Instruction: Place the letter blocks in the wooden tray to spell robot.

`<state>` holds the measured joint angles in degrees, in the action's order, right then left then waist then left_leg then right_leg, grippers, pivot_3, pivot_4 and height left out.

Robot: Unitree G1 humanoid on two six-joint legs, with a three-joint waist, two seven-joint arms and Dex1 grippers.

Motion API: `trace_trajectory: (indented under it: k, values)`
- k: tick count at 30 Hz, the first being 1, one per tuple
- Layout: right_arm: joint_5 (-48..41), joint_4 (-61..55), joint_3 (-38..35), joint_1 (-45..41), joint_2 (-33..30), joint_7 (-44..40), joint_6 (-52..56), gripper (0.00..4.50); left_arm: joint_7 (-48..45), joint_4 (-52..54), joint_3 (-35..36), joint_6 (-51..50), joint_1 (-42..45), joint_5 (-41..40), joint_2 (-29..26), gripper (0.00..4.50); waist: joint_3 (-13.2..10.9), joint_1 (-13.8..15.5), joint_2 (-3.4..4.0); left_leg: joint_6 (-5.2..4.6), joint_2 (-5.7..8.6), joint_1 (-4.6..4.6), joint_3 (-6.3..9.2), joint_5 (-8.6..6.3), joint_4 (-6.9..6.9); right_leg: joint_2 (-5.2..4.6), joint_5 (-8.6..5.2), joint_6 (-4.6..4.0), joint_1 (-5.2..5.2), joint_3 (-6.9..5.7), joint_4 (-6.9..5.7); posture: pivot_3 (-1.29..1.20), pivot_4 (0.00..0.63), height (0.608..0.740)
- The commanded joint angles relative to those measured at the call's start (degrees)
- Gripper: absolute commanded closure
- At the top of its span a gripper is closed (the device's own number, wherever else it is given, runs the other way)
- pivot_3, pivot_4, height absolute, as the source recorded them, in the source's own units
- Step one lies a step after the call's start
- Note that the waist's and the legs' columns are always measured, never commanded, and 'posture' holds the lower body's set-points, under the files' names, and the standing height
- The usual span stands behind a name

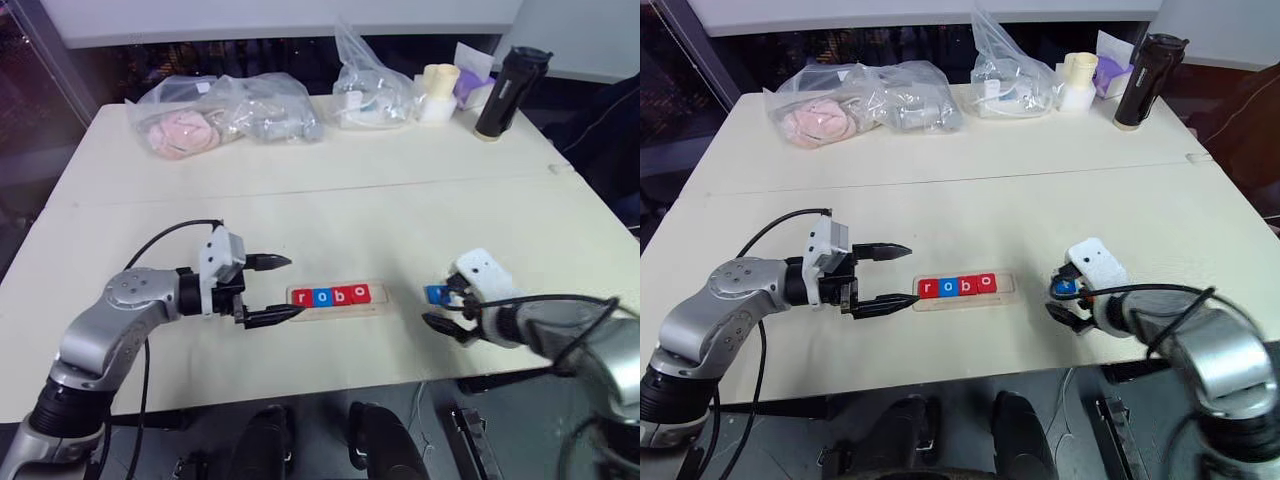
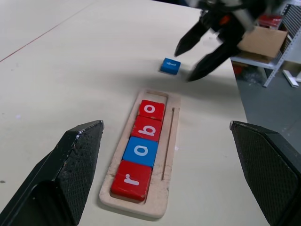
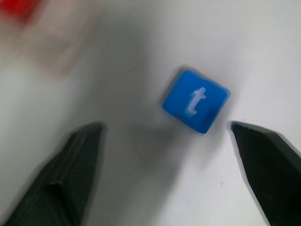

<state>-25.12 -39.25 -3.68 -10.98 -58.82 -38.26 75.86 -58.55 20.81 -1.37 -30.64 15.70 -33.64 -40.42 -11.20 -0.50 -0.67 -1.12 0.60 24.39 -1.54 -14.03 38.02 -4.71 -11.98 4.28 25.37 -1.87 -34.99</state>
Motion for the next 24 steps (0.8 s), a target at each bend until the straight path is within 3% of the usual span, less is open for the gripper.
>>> trace_trajectory:
  k: [1,4,8,14,24]
  values:
    - [4.5,7.1,2.2,3.2,-8.1,-14.6,-25.3,0.07,-0.2,0.8,0.4,0.9,0.8,0.0,0.2,0.0,0.0,0.0,-0.12,-0.01,-0.01,-0.01,0.0,-0.01,-0.03,0.06,-0.01,0.02,-0.01,-0.01,0.02,0.0,0.15,0.74]
    - [9.9,18.3,4.1,2.8,-8.3,-21.0,-48.0,0.07,-0.3,0.6,0.3,1.2,1.0,0.2,0.3,0.0,0.0,-0.3,-0.13,-0.01,-0.07,-0.04,-0.03,-0.01,-0.03,0.14,-0.01,0.03,-0.01,-0.02,0.02,0.0,0.15,0.74]
    - [12.6,29.6,7.0,-1.5,-5.4,-26.1,-60.9,0.07,-0.4,0.7,0.5,1.2,1.0,0.4,0.1,0.0,0.0,-0.1,-0.14,-0.01,-0.08,-0.05,-0.06,0.0,0.07,0.16,0.0,0.02,-0.01,0.01,-0.05,0.0,0.15,0.74]
    - [16.1,45.2,10.8,-10.5,-1.1,-31.5,-68.1,0.07,-0.2,1.3,0.7,0.8,0.5,0.5,-0.2,0.0,0.0,0.0,-0.14,-0.02,-0.08,-0.06,-0.1,0.01,0.2,0.13,0.03,-0.03,-0.06,0.06,-0.08,0.0,0.15,0.74]
    - [18.1,50.8,13.1,-13.0,1.0,-36.8,-70.8,0.07,0.2,2.7,1.6,0.2,-0.6,0.0,-1.1,0.0,0.0,0.9,-0.13,-0.01,-0.08,-0.09,-0.07,0.01,0.14,0.14,0.18,-0.25,-0.05,0.06,-0.18,0.0,0.15,0.74]
